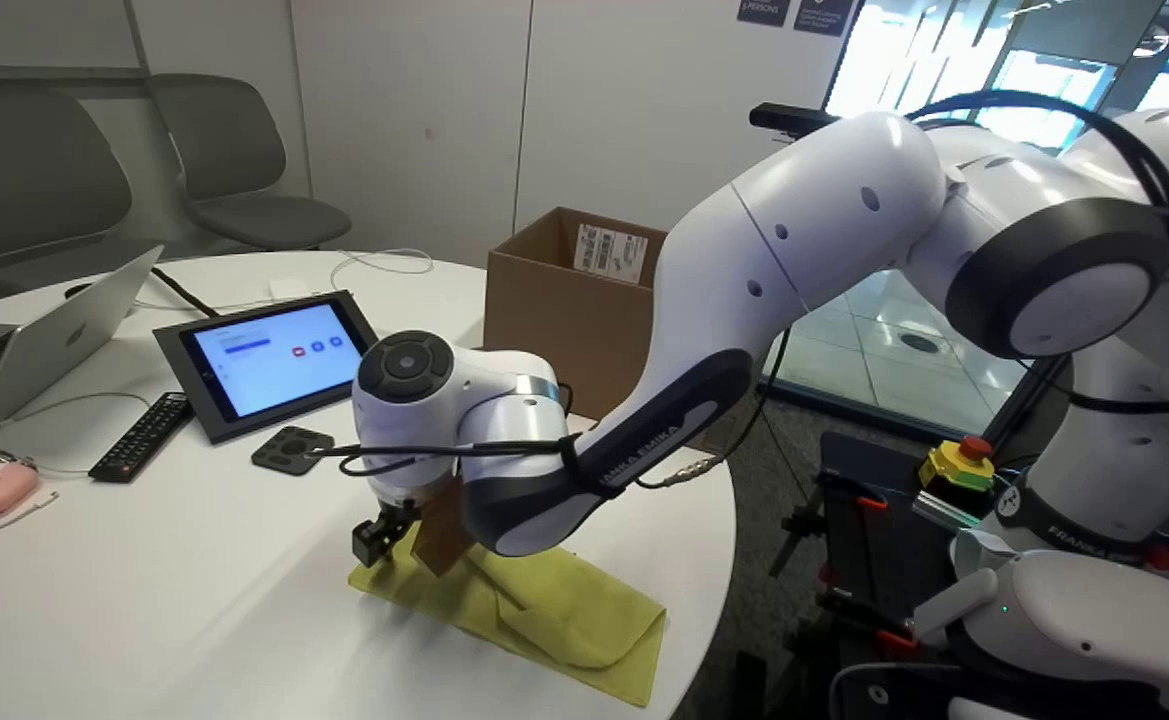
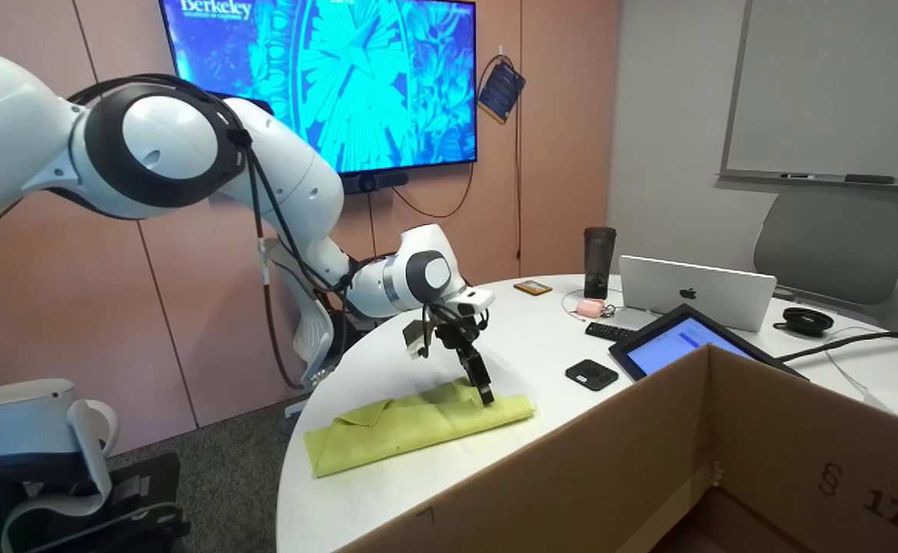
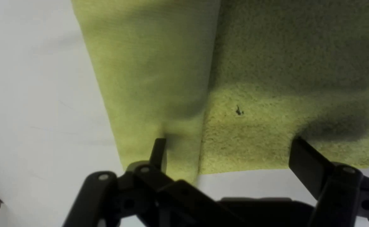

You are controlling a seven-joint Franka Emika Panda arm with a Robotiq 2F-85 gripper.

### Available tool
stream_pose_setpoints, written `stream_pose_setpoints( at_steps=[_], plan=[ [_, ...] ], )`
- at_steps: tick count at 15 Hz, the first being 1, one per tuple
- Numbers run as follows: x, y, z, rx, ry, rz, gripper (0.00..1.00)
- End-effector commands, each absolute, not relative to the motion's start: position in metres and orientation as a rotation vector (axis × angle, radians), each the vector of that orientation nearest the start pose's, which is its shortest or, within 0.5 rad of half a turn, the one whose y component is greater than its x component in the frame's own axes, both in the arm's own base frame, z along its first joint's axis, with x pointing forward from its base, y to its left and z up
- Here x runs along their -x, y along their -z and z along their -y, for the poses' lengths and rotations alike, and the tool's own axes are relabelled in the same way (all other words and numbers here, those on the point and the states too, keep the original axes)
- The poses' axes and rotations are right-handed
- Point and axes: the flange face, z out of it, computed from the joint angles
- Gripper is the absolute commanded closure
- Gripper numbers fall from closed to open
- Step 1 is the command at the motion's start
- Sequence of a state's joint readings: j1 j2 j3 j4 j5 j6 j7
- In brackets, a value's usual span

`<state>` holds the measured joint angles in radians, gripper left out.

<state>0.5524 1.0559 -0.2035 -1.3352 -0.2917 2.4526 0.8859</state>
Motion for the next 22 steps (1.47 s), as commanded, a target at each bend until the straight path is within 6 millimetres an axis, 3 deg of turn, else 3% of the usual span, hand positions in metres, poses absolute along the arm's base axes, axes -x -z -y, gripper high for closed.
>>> stream_pose_setpoints(
  at_steps=[1, 6, 7, 9, 16, 19, 20, 22],
  plan=[
    [-0.696, -0.089, -0.279, 3.319, 0.373, -0.267, 0.00],
    [-0.703, -0.080, -0.271, 3.296, 0.281, -0.239, 0.00],
    [-0.704, -0.081, -0.270, 3.300, 0.267, -0.244, 0.21],
    [-0.705, -0.083, -0.270, 3.309, 0.258, -0.255, 0.32],
    [-0.702, -0.102, -0.269, 3.331, 0.286, -0.292, 0.87],
    [-0.696, -0.114, -0.267, 3.331, 0.311, -0.323, 0.90],
    [-0.693, -0.117, -0.267, 3.330, 0.320, -0.336, 0.85],
    [-0.685, -0.124, -0.265, 3.327, 0.355, -0.401, 0.85]
  ],
)
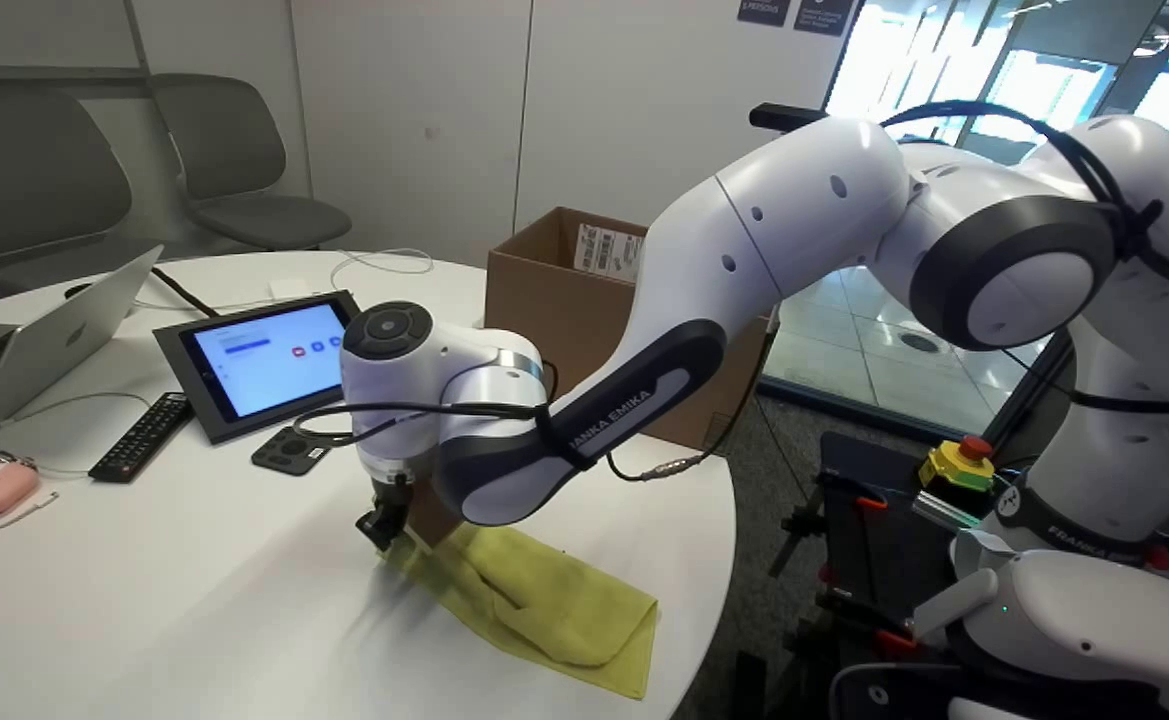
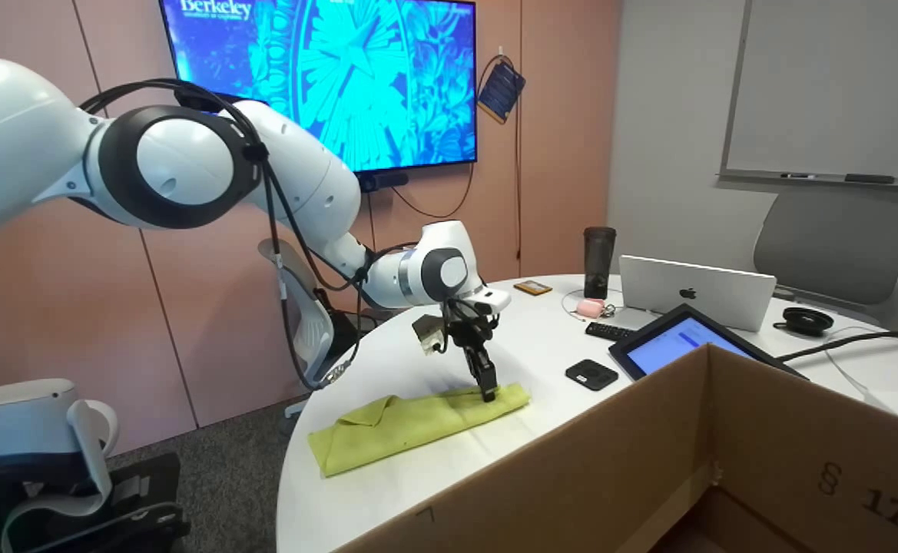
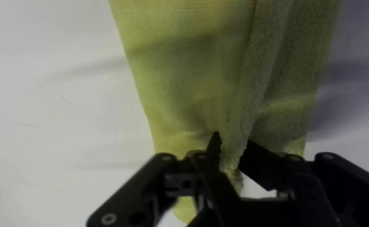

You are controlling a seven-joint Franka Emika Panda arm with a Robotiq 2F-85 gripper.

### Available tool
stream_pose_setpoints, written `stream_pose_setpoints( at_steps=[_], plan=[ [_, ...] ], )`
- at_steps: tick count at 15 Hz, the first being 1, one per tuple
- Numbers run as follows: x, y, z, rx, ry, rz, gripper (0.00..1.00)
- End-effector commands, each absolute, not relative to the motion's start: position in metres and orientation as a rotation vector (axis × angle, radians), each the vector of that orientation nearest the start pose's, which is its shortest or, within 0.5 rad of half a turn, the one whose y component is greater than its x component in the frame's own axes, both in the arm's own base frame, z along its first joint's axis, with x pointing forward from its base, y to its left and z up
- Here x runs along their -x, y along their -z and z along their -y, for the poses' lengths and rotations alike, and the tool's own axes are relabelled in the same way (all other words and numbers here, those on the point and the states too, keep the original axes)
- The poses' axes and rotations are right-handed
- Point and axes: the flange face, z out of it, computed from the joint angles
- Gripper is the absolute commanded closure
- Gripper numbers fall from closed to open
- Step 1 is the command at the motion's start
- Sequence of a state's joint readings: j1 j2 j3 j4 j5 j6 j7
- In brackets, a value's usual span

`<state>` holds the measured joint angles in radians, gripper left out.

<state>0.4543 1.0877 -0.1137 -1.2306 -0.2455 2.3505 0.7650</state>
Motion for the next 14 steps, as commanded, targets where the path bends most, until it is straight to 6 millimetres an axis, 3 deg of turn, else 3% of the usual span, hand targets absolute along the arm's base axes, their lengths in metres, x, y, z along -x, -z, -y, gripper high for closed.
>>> stream_pose_setpoints(
  at_steps=[1, 3, 7, 14],
  plan=[
    [-0.680, -0.128, -0.265, 3.320, 0.385, -0.455, 0.82],
    [-0.665, -0.134, -0.267, 3.312, 0.422, -0.562, 0.82],
    [-0.626, -0.144, -0.276, 3.292, 0.456, -0.747, 1.00],
    [-0.556, -0.165, -0.279, 3.253, 0.485, -0.975, 0.97]
  ],
)
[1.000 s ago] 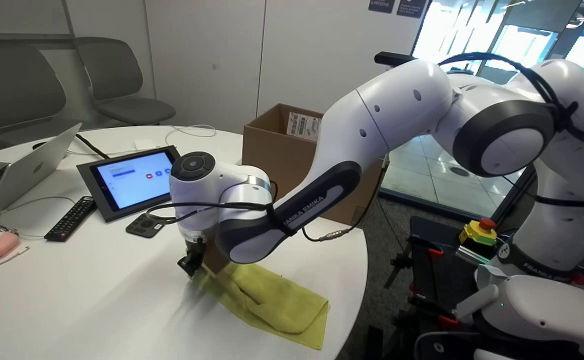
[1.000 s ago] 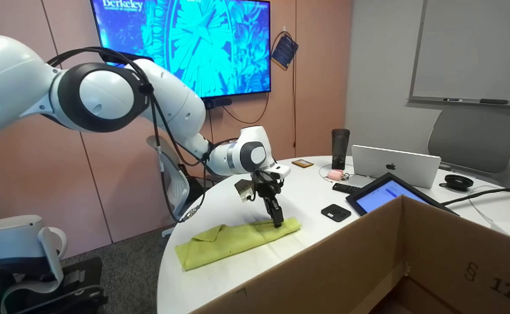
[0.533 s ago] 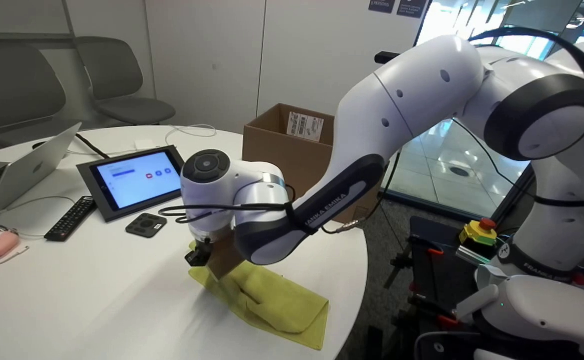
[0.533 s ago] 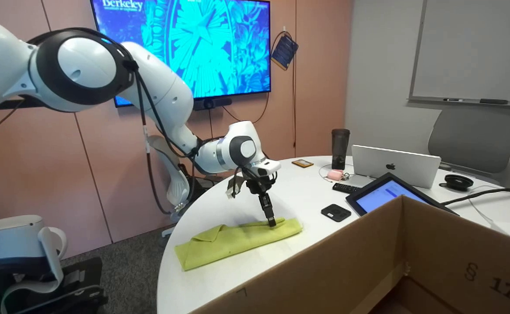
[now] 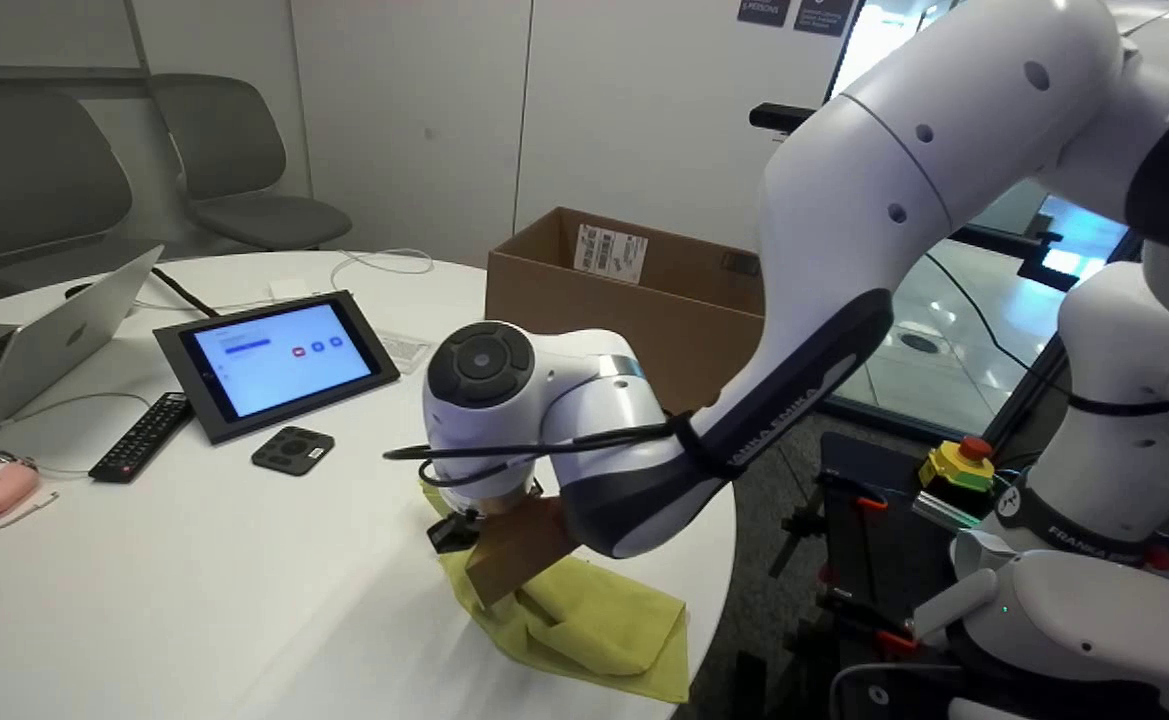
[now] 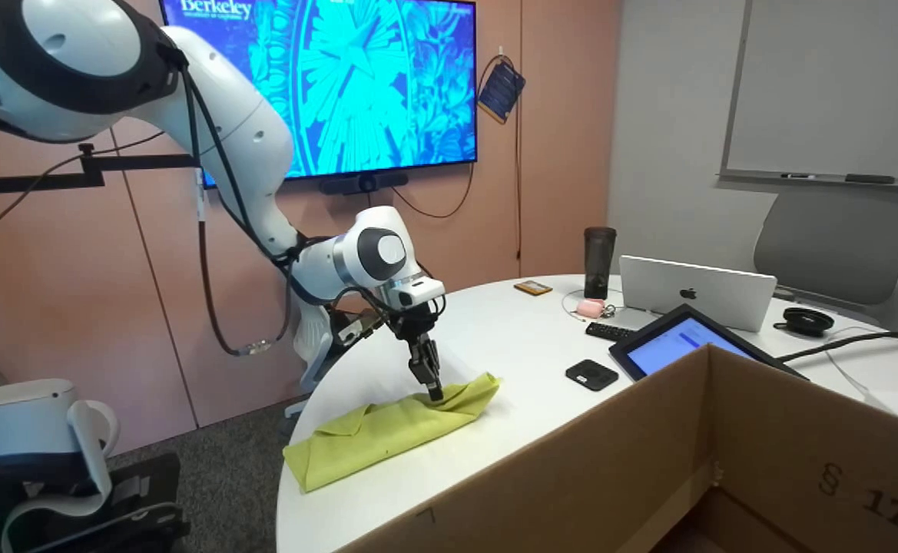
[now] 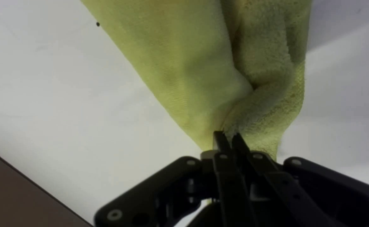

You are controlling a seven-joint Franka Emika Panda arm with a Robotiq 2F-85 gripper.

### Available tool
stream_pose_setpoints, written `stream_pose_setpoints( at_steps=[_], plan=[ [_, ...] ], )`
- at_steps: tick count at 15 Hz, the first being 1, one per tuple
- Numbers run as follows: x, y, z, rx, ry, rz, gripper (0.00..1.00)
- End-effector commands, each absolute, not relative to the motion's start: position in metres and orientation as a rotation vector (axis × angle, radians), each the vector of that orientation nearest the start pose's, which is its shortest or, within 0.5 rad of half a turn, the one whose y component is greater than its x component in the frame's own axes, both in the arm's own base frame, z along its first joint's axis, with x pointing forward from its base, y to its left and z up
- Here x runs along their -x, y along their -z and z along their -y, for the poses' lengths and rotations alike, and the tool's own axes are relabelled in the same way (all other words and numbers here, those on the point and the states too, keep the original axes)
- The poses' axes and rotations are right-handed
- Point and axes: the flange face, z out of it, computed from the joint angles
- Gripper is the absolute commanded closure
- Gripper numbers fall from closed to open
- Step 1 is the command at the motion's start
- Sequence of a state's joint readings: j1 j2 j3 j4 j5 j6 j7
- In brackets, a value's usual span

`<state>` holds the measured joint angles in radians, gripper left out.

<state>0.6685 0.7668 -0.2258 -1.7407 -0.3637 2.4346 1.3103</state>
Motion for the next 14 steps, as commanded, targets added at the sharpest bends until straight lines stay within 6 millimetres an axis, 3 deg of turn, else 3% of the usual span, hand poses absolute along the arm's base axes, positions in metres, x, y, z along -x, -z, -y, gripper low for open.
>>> stream_pose_setpoints(
  at_steps=[1, 4, 7, 12, 14],
  plan=[
    [-0.546, -0.170, -0.276, 3.237, 0.504, -1.014, 0.97],
    [-0.516, -0.186, -0.270, 3.194, 0.558, -1.134, 0.97],
    [-0.490, -0.188, -0.269, 3.187, 0.585, -1.224, 0.97],
    [-0.446, -0.166, -0.272, 3.225, 0.463, -1.328, 0.96],
    [-0.439, -0.144, -0.281, 3.250, 0.388, -1.347, 0.97]
  ],
)
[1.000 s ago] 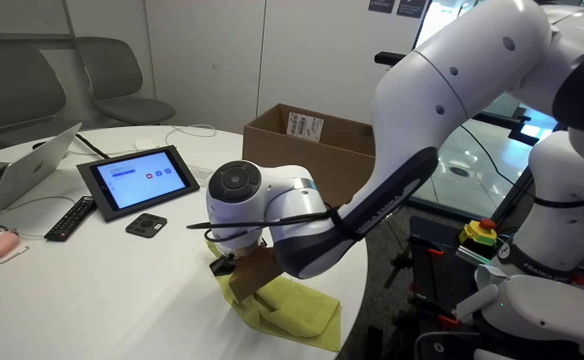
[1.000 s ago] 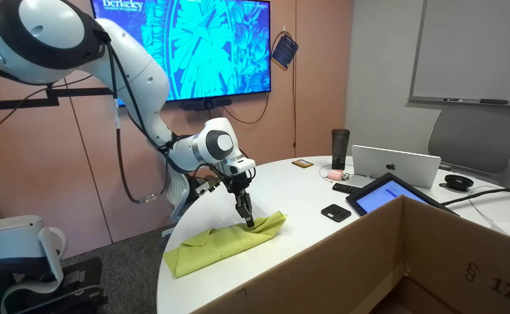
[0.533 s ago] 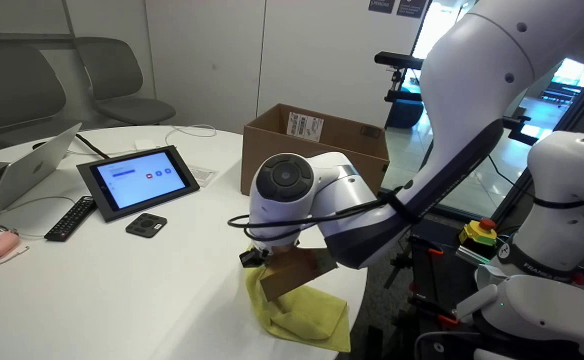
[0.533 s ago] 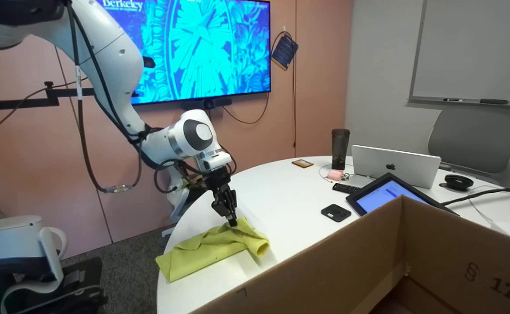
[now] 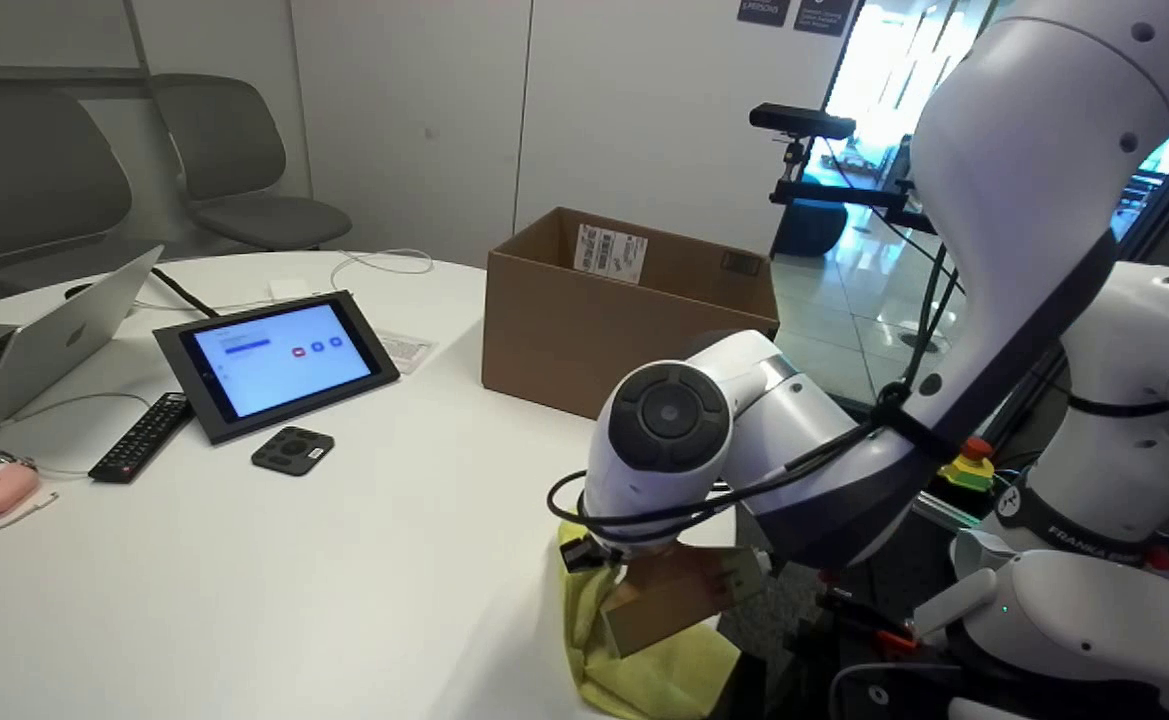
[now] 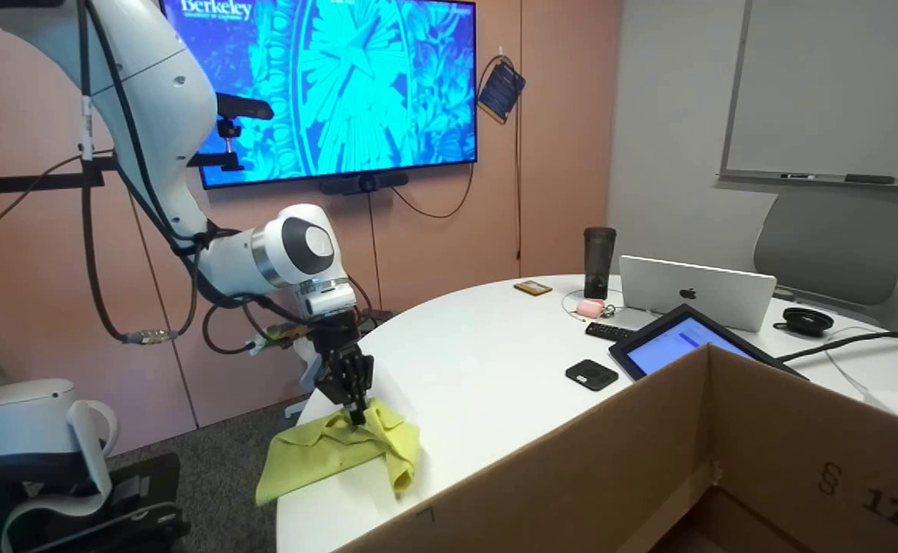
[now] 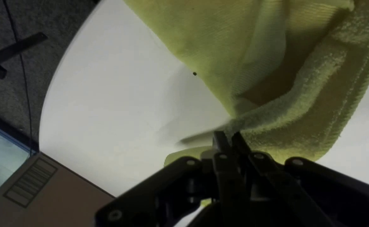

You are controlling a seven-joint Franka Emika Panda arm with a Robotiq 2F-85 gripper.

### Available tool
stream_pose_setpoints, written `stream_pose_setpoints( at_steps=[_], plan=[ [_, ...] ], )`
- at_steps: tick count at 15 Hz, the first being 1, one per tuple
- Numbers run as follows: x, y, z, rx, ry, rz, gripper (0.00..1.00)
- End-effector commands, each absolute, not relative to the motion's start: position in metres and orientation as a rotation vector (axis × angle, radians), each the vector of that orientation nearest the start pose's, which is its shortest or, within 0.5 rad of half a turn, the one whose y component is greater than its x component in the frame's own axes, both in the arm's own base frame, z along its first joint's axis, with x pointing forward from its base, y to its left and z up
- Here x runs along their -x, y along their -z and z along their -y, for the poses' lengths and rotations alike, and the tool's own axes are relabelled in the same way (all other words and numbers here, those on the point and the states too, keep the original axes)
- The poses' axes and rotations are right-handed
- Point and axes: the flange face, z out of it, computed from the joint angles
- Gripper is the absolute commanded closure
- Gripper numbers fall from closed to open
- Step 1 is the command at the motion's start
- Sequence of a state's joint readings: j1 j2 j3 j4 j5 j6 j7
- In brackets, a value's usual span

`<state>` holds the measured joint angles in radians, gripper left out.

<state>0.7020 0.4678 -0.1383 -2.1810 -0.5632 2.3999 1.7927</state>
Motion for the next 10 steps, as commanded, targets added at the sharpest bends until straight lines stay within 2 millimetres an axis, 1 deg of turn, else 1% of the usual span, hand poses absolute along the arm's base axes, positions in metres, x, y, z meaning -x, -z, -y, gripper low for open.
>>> stream_pose_setpoints(
  at_steps=[1, 2, 3, 4, 5, 6, 7, 8, 10],
  plan=[
    [-0.438, -0.133, -0.285, 3.260, 0.356, -1.364, 0.98],
    [-0.441, -0.115, -0.291, 3.280, 0.295, -1.345, 0.98],
    [-0.442, -0.103, -0.295, 3.286, 0.238, -1.355, 0.98],
    [-0.444, -0.087, -0.303, 3.295, 0.157, -1.323, 0.97],
    [-0.446, -0.075, -0.307, 3.305, 0.112, -1.311, 0.98],
    [-0.451, -0.067, -0.314, 3.289, 0.065, -1.282, 0.97],
    [-0.460, -0.068, -0.321, 3.264, 0.019, -1.248, 0.98],
    [-0.465, -0.065, -0.324, 3.253, -0.012, -1.220, 0.98],
    [-0.472, -0.062, -0.322, 3.271, -0.056, -1.230, 0.98]
  ],
)
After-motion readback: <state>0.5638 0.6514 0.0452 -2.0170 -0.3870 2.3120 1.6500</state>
